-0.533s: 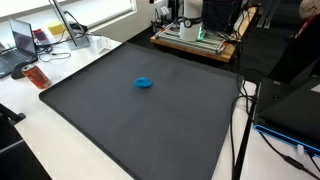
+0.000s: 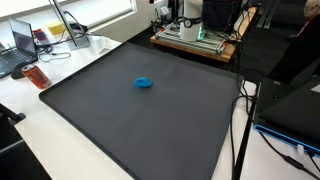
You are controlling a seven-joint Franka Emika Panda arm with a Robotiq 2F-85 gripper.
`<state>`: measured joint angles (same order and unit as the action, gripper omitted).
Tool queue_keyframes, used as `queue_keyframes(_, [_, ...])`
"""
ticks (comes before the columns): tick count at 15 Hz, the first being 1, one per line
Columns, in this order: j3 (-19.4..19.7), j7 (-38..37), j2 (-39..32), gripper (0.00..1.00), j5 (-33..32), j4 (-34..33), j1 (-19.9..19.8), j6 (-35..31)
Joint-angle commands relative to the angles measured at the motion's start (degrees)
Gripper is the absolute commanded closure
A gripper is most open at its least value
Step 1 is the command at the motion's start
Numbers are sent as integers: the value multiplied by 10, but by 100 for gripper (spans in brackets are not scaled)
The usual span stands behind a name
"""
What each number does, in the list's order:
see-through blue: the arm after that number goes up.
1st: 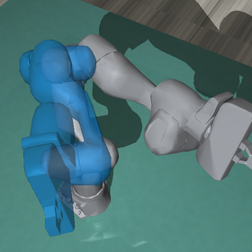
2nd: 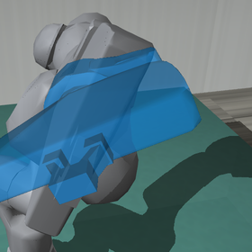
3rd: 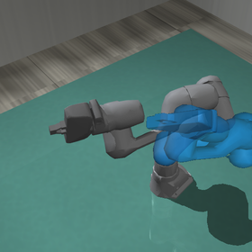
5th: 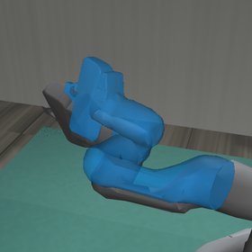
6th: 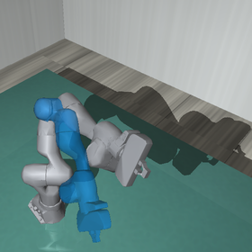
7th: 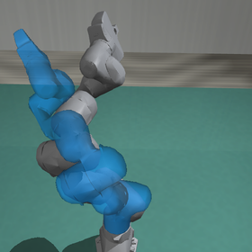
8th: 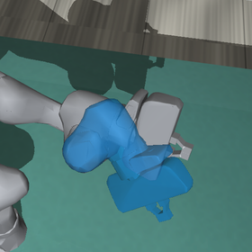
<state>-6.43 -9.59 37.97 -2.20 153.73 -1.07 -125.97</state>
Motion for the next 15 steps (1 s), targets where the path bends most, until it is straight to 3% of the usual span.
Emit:
queue_keyframes(1, [-6,-6,-11,0,-11,-4,4,-16])
queue_keyframes(6, [-61,-50,-69,0,-39,-29,-2,-37])
queue_keyframes(15, [-141,-221,-234,0,-199,-133,-15,-4])
